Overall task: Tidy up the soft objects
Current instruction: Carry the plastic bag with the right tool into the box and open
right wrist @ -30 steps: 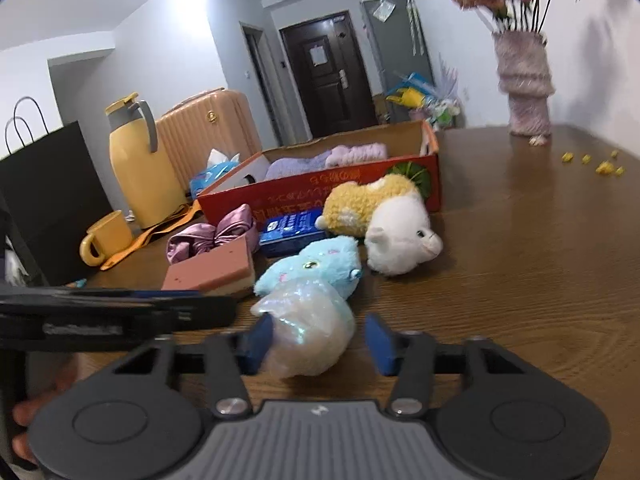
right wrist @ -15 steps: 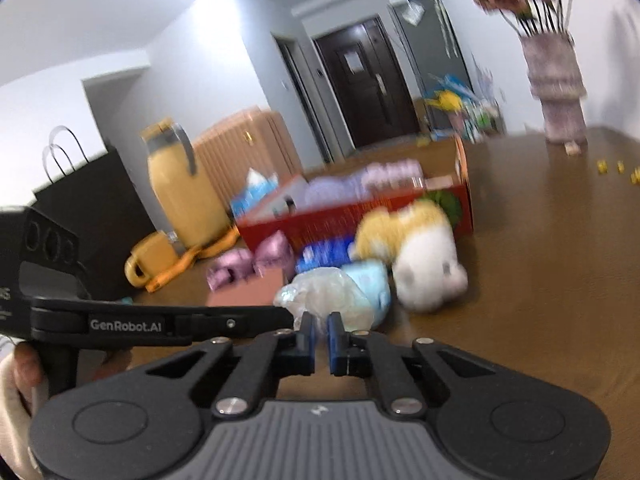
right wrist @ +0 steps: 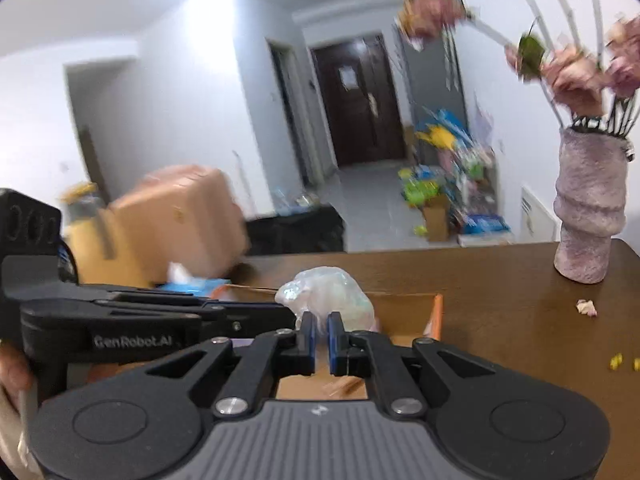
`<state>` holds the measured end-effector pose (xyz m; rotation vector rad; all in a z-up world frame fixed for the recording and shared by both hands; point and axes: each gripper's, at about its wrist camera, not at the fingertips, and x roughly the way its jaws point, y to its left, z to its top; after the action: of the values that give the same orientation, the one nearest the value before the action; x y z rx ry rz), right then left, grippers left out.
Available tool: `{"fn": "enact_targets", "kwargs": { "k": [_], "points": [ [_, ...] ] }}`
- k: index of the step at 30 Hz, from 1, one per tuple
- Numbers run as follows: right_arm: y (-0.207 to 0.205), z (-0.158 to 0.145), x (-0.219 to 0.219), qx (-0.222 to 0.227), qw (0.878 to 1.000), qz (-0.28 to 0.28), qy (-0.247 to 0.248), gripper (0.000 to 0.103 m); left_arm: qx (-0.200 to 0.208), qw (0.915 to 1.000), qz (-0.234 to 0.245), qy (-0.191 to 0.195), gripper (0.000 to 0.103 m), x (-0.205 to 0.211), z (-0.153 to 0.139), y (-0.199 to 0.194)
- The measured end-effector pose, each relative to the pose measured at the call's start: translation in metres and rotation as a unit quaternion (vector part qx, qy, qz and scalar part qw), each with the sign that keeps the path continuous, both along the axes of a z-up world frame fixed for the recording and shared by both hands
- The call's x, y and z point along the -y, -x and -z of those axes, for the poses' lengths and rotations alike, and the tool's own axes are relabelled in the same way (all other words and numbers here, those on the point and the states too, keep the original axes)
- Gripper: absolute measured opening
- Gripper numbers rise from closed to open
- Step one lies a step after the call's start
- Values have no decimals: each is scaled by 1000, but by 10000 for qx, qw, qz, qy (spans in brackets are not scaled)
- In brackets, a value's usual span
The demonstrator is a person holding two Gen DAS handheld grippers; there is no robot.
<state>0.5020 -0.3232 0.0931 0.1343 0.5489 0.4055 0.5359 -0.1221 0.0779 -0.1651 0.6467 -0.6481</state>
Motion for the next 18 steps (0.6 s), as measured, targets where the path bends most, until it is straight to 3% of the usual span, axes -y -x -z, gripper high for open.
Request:
{"fn": "enact_targets", "kwargs": {
  "k": [3, 5, 10, 14, 18],
  "points": [
    [-65, 18, -4, -435, 9985, 228, 234, 6, -430, 9991, -58, -11, 6, 6, 29, -57],
    [-97, 36, -7, -789, 9960, 306, 289, 6, -626, 9977, -96, -228, 6, 13, 48, -82],
    [-128, 70, -25, -1125, 9889, 504, 832, 12, -714, 9963, -235, -421, 9, 9, 80, -102],
    [-127, 77, -32, -1130, 9865, 551, 1049, 26, -653, 9965, -293, -426, 9, -5, 77, -99],
    [-112, 61, -26, -983, 9879, 606, 1039, 27, -356, 9963, -435, -652, 10, -15, 46, -76]
  ]
}}
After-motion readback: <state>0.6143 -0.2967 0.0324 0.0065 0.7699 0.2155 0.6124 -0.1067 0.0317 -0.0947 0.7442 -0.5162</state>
